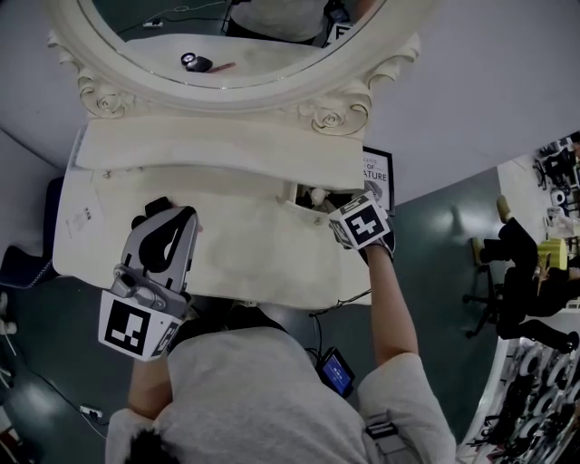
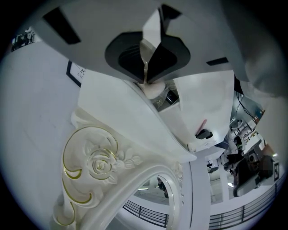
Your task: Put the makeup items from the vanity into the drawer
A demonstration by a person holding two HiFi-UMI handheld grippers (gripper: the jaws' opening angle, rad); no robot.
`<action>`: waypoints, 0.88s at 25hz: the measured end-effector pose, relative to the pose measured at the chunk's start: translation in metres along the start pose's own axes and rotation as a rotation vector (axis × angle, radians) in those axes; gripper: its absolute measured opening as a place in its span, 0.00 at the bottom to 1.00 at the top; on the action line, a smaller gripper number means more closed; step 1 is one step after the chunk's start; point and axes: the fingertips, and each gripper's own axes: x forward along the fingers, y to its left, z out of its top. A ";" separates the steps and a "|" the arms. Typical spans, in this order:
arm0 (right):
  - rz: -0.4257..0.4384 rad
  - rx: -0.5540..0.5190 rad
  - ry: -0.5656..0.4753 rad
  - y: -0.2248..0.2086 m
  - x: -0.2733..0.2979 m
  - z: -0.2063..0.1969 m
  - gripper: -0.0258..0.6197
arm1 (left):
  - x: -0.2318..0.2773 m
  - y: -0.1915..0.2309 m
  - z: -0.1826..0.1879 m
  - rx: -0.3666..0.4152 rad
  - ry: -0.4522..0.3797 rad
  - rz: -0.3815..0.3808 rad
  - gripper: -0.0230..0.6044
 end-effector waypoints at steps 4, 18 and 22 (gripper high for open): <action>-0.039 0.018 -0.012 -0.001 0.003 0.001 0.10 | -0.003 -0.002 0.000 0.000 -0.005 -0.006 0.06; -0.233 0.141 -0.120 -0.002 -0.006 0.006 0.10 | -0.021 -0.002 0.011 0.016 -0.021 -0.035 0.06; -0.279 0.175 -0.193 -0.002 -0.020 0.009 0.10 | -0.029 0.005 0.015 0.017 -0.027 -0.033 0.06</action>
